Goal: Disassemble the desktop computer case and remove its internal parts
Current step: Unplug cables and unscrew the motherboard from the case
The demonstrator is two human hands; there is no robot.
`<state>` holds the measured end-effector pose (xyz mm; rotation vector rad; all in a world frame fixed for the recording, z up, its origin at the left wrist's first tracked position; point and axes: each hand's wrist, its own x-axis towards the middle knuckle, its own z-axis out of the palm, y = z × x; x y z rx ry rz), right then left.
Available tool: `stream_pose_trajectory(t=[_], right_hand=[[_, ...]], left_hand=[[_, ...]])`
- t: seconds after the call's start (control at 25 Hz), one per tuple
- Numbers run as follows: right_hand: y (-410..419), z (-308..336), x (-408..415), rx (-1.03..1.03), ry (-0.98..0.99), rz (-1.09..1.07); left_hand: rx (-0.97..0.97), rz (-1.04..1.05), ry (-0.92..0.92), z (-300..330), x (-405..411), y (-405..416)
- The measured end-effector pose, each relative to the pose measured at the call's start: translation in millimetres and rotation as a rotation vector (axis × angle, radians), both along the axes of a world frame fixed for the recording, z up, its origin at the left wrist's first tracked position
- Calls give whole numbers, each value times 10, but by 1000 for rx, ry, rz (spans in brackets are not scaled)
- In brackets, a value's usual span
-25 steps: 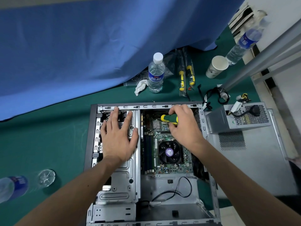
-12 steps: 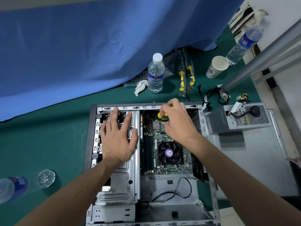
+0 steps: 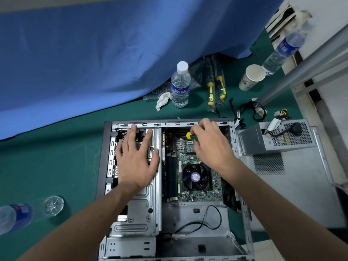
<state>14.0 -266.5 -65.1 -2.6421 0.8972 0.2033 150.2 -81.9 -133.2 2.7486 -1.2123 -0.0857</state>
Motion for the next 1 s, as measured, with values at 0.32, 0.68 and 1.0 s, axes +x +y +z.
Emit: stream_pose_trajectory(t=[0.32,0.68,1.0], right_hand=[[-31,-59,-10,-30,19,115],[-109,-190,-254,65,48,7],[-94,-254,-344,125,-75,-50]], left_hand=[[14,-2,-6,3,3,-5],[21,-1,-1,7,2,3],[14,-1,1,4,2,6]])
